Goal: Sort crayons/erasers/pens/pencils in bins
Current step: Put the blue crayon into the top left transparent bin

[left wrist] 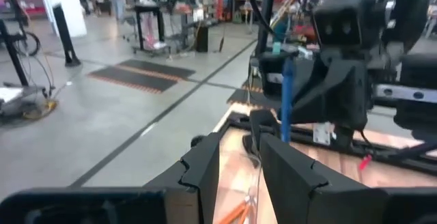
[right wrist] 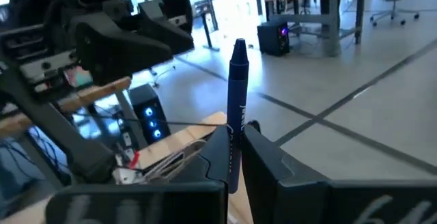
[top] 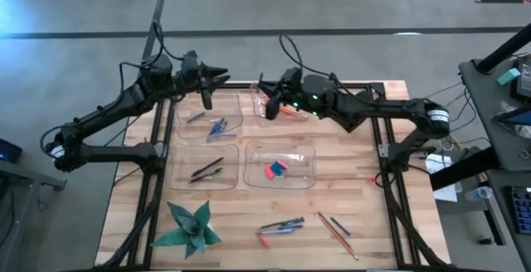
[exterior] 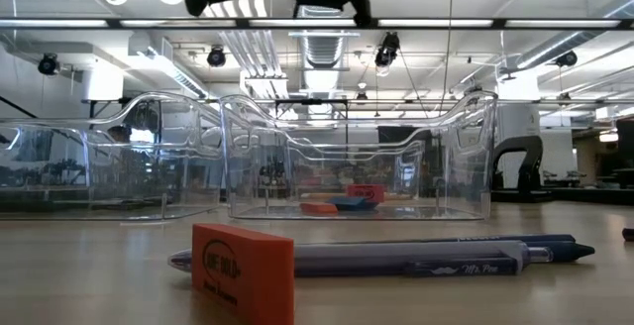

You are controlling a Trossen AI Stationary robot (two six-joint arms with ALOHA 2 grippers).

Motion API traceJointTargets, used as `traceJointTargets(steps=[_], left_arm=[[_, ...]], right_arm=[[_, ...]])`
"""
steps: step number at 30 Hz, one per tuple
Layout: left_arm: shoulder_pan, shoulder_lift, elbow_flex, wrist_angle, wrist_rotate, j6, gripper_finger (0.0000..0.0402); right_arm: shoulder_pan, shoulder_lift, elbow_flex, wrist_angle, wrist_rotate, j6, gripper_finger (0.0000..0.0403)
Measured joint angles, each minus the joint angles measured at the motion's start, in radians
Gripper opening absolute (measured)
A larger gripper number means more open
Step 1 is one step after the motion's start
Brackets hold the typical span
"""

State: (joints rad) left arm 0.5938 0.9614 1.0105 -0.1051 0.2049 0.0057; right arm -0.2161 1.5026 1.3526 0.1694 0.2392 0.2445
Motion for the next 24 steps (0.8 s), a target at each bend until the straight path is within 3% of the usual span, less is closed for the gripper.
traceJointTargets(steps=[5,9,17,24], left_arm=[[0.000,-0.009,0.003,-0.049,-0.013,0.001,0.0094],[0.000,-0.040,0.005,-0.079,-0.024,0.001,0.0094],[0.000,-0.102,0.004,-0.185,-0.158,0.002,0.0094],[0.000,-0.141,0.005,-0.185,-0.189,0.000,0.0094]], right_arm=[[-0.032,0.139,0.155,-0.119,-0.021,-0.047,0.0015],[-0.067,0.235,0.229,-0.072,-0.126,-0.061,0.0015],[-0.135,0.376,0.304,-0.061,-0.337,-0.002,0.0015],[-0.134,0.521,0.382,-0.060,-0.398,0.034,0.0015]])
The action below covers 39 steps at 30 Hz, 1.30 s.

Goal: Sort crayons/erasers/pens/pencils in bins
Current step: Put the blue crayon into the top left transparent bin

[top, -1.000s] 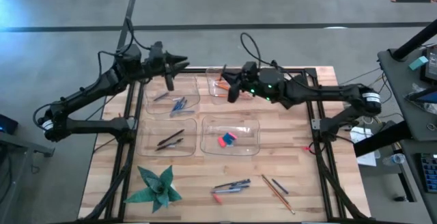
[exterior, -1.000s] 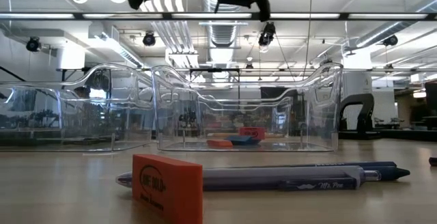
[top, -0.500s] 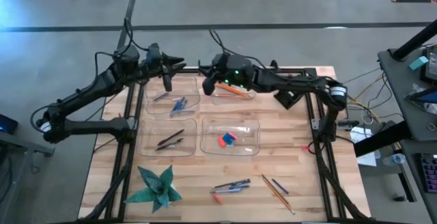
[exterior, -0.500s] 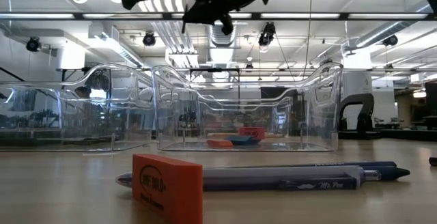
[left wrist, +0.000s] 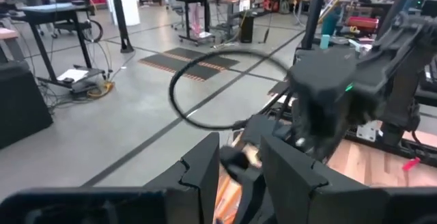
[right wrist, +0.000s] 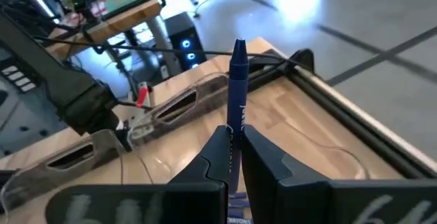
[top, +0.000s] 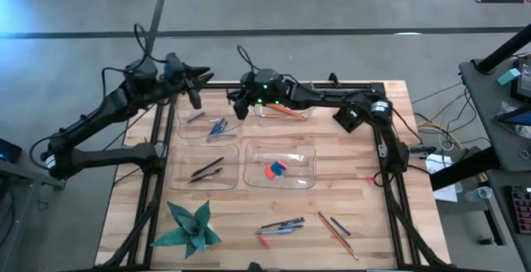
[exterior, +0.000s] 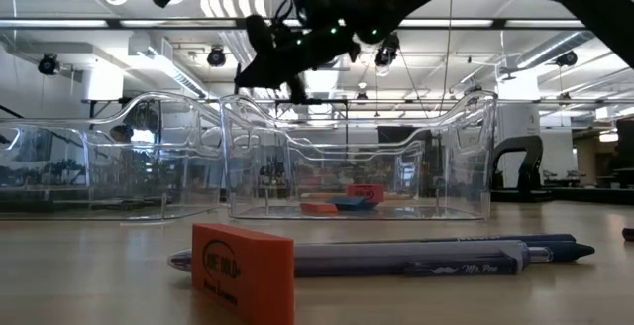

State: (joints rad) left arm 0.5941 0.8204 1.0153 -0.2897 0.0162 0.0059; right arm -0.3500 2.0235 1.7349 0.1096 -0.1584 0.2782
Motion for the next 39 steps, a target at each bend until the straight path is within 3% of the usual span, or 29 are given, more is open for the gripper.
traceJointTargets(steps=[3,13,23,39], left_arm=[[0.000,-0.007,0.002,0.000,-0.005,0.000,0.0094],[0.000,0.017,0.002,0.000,-0.026,-0.001,0.0094],[0.000,0.068,0.008,0.001,-0.026,0.000,0.0094],[0.000,0.056,0.032,0.019,-0.025,0.001,0.0094]], right_arm=[[-0.002,0.045,0.040,-0.024,-0.019,0.011,0.0015],[-0.001,0.159,0.242,-0.381,-0.025,0.000,0.0015],[0.012,0.230,0.293,-0.419,-0.025,0.018,0.0015],[0.064,0.234,0.292,-0.472,-0.025,0.009,0.0015]])
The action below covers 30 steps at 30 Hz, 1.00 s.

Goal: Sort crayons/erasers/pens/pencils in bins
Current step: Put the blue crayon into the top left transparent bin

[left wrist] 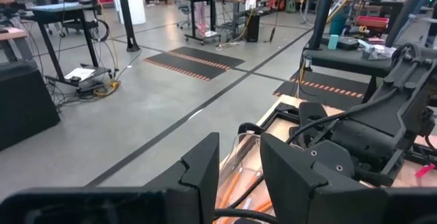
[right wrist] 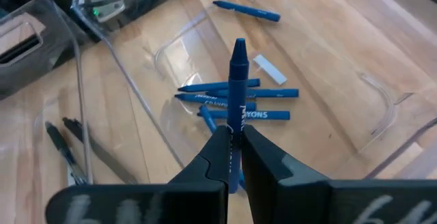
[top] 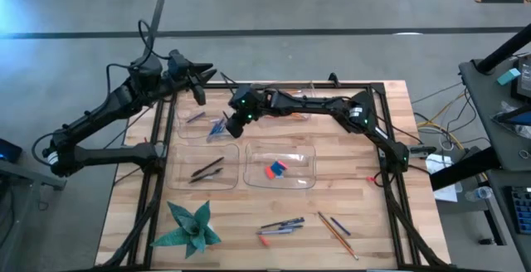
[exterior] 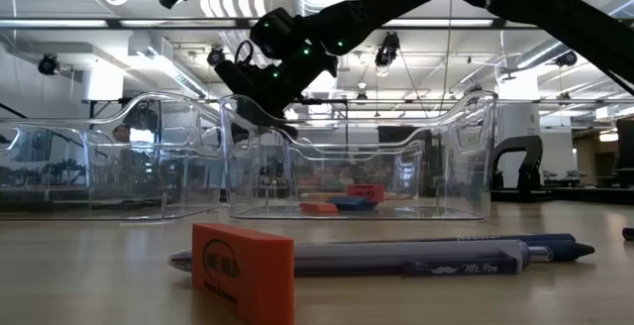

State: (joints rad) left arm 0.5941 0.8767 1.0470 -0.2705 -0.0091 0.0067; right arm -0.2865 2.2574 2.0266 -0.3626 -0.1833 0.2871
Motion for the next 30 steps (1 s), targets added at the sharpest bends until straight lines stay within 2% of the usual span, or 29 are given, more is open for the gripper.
traceJointTargets(steps=[11,26,30], left_arm=[[0.000,0.000,-0.002,0.000,0.000,0.000,0.0094],[0.000,0.000,-0.002,0.002,0.001,-0.001,0.0094],[0.000,0.001,-0.002,0.003,0.001,-0.001,0.0094]], right_arm=[[0.002,0.000,-0.004,0.003,0.000,-0.022,0.0015],[0.018,0.024,0.009,0.191,0.001,-0.206,0.0015],[0.020,0.018,0.013,0.225,-0.001,-0.214,0.0015]])
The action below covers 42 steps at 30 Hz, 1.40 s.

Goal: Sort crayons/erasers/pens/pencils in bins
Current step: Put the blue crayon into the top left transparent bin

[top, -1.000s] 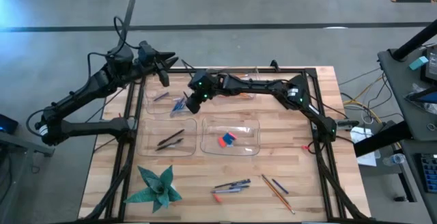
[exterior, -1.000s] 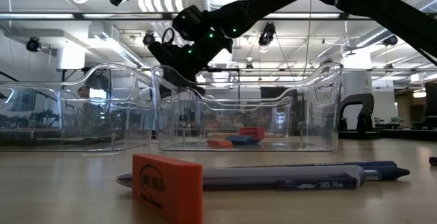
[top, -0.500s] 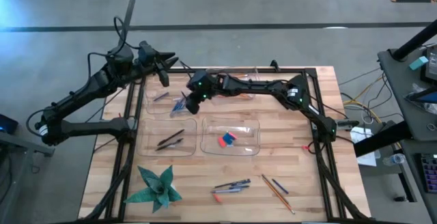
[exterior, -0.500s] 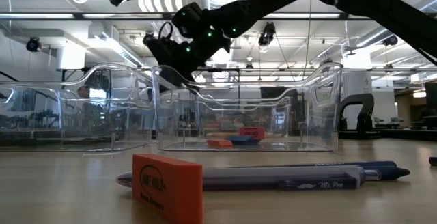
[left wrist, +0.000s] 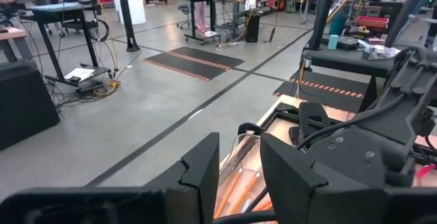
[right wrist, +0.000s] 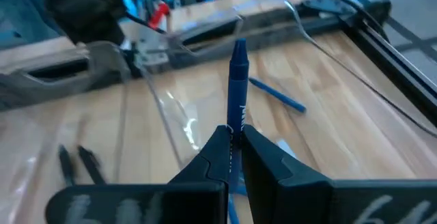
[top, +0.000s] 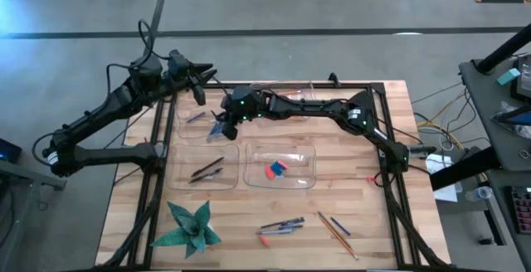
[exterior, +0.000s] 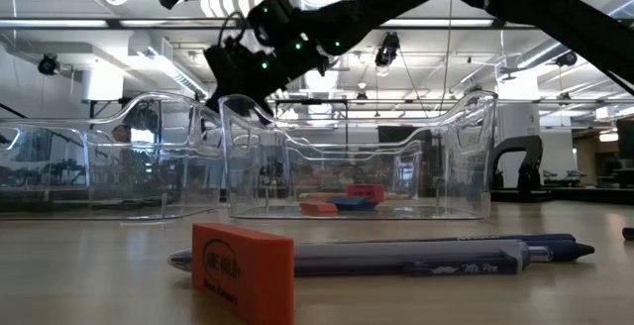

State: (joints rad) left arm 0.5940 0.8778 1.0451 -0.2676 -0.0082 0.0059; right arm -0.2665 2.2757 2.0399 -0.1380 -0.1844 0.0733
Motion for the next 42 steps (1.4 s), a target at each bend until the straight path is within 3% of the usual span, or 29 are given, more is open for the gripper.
traceJointTargets(steps=[11,14,19,27,32,37,42], left_arm=[[0.000,0.001,-0.003,-0.017,0.000,-0.001,0.0094],[0.002,0.001,-0.003,-0.094,-0.009,0.018,0.0094],[0.002,-0.043,0.054,-0.280,-0.157,0.150,0.0094],[0.002,-0.055,0.056,-0.527,-0.055,0.063,0.0094],[0.001,-0.048,0.042,-0.534,-0.058,0.075,0.0094],[0.002,-0.025,0.045,-0.529,-0.155,0.091,0.0088],[0.002,-0.022,0.049,-0.533,-0.122,0.075,0.0040]], right_arm=[[0.000,0.001,-0.021,-0.049,0.012,0.037,0.0015],[0.000,-0.008,-0.021,-0.050,0.046,0.039,0.0015],[-0.013,-0.075,-0.020,-0.111,0.063,0.038,0.0015],[-0.025,-0.130,-0.004,-0.149,0.063,0.020,0.0015],[-0.029,-0.155,0.018,-0.181,0.064,0.020,0.0015],[-0.032,-0.190,0.018,-0.195,0.063,0.019,0.0015],[-0.039,-0.209,0.020,-0.226,0.065,0.004,0.0015]])
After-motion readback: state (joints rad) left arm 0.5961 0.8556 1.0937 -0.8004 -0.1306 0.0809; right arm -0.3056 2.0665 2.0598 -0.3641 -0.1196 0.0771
